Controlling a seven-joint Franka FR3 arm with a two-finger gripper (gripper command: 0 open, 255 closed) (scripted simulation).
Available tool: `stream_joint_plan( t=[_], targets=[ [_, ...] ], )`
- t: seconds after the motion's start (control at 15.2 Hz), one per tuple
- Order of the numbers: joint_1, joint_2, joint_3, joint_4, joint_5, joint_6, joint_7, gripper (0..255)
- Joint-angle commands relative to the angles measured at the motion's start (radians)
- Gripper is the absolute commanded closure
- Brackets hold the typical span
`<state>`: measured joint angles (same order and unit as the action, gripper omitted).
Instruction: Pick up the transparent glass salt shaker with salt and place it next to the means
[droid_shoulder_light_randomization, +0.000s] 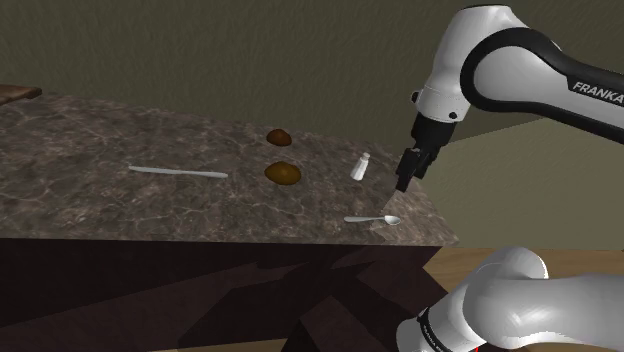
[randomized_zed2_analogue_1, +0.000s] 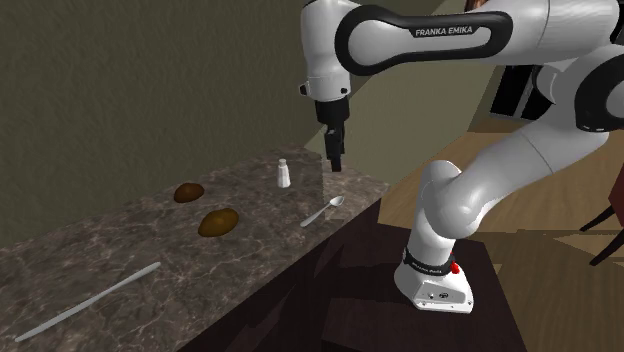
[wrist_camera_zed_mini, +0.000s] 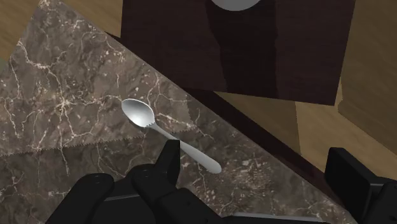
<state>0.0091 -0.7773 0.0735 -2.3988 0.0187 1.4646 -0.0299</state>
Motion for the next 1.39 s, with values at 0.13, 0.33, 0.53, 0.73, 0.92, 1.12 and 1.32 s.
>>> stream_joint_plan(
  t=[0.13, 0.33, 0.53, 0.73, 0.92, 1.12, 1.32],
  targets=[
    [-0.016, 0.044, -0.032, 0.001, -0.019, 0.052, -0.030, 0],
    [-0.037, 0.118, -0.079, 0.013, -0.042, 0.129, -0.074, 0],
    [-0.056, 0.200, -0.125, 0.037, -0.057, 0.202, -0.117, 0],
    [-0.071, 0.289, -0.169, 0.072, -0.064, 0.269, -0.161, 0],
    [-0.084, 0.383, -0.211, 0.118, -0.060, 0.330, -0.207, 0],
    [-0.096, 0.482, -0.250, 0.176, -0.045, 0.382, -0.255, 0],
    [-0.107, 0.585, -0.287, 0.244, -0.019, 0.424, -0.306, 0]
  ],
)
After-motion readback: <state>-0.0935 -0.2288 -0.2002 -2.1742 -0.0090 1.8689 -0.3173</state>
